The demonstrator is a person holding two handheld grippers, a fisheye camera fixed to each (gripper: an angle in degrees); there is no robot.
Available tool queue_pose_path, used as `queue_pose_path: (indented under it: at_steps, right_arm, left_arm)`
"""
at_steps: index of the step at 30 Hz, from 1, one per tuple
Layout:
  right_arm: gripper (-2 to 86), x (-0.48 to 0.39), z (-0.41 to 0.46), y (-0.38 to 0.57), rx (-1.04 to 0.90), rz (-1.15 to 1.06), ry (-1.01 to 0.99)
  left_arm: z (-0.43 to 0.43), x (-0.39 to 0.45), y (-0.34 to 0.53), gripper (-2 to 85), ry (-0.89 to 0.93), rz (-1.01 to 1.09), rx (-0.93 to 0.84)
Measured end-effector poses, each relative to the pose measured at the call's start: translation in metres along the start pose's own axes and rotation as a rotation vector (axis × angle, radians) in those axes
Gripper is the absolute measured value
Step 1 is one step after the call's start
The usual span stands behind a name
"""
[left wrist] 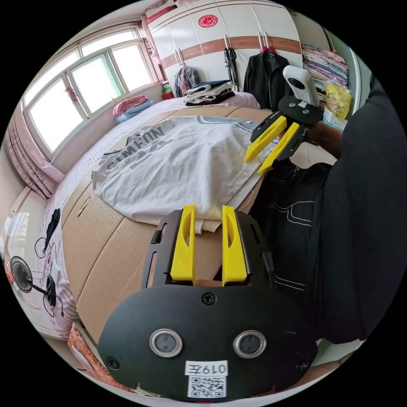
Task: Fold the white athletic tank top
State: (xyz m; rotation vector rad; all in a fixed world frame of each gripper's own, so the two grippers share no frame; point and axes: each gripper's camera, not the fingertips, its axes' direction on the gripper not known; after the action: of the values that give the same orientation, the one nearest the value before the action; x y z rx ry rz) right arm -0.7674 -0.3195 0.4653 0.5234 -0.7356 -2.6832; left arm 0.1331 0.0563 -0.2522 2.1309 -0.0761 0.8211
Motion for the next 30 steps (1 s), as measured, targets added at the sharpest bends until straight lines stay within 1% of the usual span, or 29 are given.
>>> queue_pose_path:
  at_steps: [1,3,5,6,8,11,14,15,17,20,22,27,29,30]
  right_arm:
    - [7.5,0.000,0.005,-0.004,-0.030,-0.011,0.010]
    - [5.2,0.007,0.002,-0.007,-0.009,0.020,-0.007]
    - [0.4,0.024,-0.003,-0.010,-0.030,0.091,0.048]
    - [0.1,0.029,-0.005,-0.010,-0.037,0.110,0.060]
    - [-0.5,0.051,-0.019,-0.005,-0.031,0.207,0.108]
    - [-0.7,0.072,-0.044,0.011,0.053,0.322,0.085]
    - [-0.6,0.086,-0.051,0.025,0.095,0.439,0.051]
    - [-0.6,0.088,-0.051,0.027,0.093,0.457,0.044]
    - [-0.5,0.093,-0.051,0.032,0.101,0.518,0.028]
    - [-0.4,0.101,-0.058,0.038,0.130,0.594,0.032]
    - [-0.3,0.106,-0.065,0.045,0.161,0.645,0.041]
    - [-0.2,0.118,-0.085,0.066,0.258,0.734,-0.016]
    - [-0.2,0.121,-0.097,0.072,0.300,0.758,-0.021]
    - [-0.2,0.121,-0.101,0.073,0.314,0.758,-0.024]
  left_arm:
    - [0.004,0.002,-0.004,7.4,-0.015,0.000,-0.013]
    - [0.008,0.003,-0.011,6.2,-0.011,-0.009,-0.007]
    - [0.013,0.002,-0.025,4.4,0.007,-0.048,0.029]
    - [0.014,0.002,-0.030,4.1,0.004,-0.055,0.032]
    - [0.021,0.002,-0.046,3.5,0.035,-0.077,-0.050]
    - [0.006,0.005,-0.047,4.3,0.121,-0.088,-0.043]
    - [-0.020,0.016,-0.046,7.1,0.111,-0.083,-0.020]
    - [-0.023,0.021,-0.047,7.7,0.103,-0.072,-0.025]
    - [-0.021,0.047,-0.061,9.6,0.002,-0.007,-0.079]
    - [-0.003,0.085,-0.085,9.7,-0.169,0.089,-0.155]
    - [0.003,0.099,-0.101,8.9,-0.212,0.107,-0.158]
    - [0.014,0.111,-0.142,3.9,-0.217,0.129,-0.212]
    - [0.021,0.104,-0.164,2.2,-0.224,0.108,-0.302]
    - [0.020,0.101,-0.169,1.9,-0.219,0.110,-0.315]
